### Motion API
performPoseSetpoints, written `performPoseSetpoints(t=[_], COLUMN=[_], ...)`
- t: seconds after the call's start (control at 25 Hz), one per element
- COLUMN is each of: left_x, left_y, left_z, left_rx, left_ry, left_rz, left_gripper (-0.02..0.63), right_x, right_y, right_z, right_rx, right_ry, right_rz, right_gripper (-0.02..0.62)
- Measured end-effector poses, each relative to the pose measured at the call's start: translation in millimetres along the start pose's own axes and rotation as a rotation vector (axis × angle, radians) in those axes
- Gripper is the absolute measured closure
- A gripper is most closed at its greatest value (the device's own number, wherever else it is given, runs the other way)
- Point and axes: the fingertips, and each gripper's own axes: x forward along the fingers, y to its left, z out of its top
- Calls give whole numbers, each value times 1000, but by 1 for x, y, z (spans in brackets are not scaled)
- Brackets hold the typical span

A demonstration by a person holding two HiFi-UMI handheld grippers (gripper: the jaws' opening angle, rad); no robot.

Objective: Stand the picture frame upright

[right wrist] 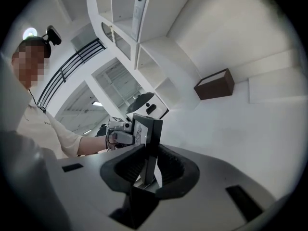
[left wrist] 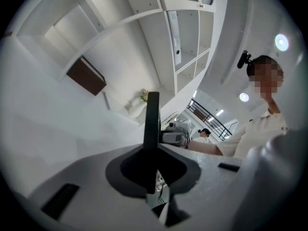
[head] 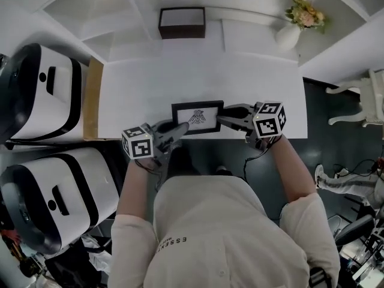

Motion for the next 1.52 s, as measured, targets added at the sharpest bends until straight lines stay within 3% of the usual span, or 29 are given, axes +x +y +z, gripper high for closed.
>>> performPoseSetpoints(t=[0.24, 0.68, 0.84, 1.12, 1.4, 1.52], left_x=[-56, -100, -101, -97, -92, -87], left_y=[38, 105, 135, 196, 236, 251], left_z=[51, 99, 116, 148, 155, 155], left_rx=[96, 88, 119, 185, 283, 290], left_ry=[20, 77, 85, 76, 101, 108], left_rz=[8, -28, 3, 151, 191, 185], left_gripper=[565, 561, 552, 514, 505, 503], right_x=[63, 133, 148, 176, 196, 201], right_y=[1, -26, -49, -95, -131, -145], right_z=[49, 97, 112, 138, 139, 136], right_rx=[-21, -19, -24, -78, -105, -102], right_ry=[-52, -33, -23, -28, -19, -16], right_rz=[-46, -104, -144, -302, -456, -498], right_gripper=[505, 506, 506, 505, 502, 500])
